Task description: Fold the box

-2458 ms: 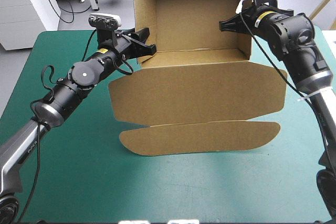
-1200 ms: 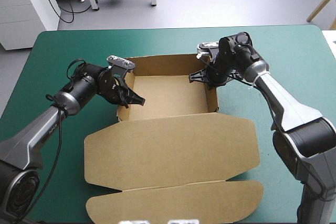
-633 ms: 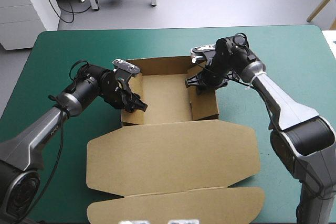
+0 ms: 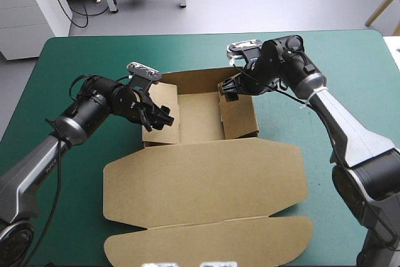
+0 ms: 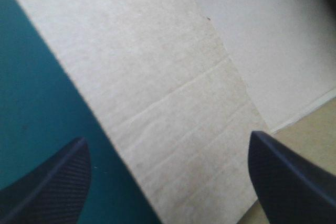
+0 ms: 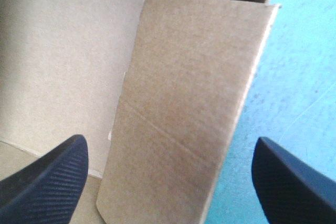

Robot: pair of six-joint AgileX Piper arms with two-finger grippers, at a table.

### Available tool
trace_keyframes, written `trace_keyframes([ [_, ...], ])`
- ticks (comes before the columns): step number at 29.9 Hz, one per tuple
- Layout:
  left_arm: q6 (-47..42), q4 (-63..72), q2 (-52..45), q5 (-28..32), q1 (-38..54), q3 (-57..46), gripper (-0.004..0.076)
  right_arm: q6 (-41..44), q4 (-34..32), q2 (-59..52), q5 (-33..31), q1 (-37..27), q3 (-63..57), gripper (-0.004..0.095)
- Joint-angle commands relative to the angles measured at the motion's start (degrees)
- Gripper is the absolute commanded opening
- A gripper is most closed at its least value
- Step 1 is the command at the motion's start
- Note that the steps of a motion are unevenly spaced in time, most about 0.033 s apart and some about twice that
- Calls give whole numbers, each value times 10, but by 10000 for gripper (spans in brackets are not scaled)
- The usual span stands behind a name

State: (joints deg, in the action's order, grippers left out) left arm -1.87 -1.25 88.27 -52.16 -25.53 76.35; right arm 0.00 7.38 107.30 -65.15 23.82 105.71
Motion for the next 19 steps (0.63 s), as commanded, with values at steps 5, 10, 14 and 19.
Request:
trace_keyframes([
  [5, -32, -71, -100, 5, -2, 21, 573, 0, -12, -112, 56, 0, 20, 783],
  [10, -38, -94, -178, -21, -2, 21, 441, -14, -14, -176, 61, 0, 20, 783],
  [14, -38, -115, -229, -54, -2, 21, 255, -16, -26, -213, 61, 0, 20, 783],
  [19, -35, -126, -278, -94, -2, 21, -7, -16, -28, -231, 61, 0, 20, 783],
])
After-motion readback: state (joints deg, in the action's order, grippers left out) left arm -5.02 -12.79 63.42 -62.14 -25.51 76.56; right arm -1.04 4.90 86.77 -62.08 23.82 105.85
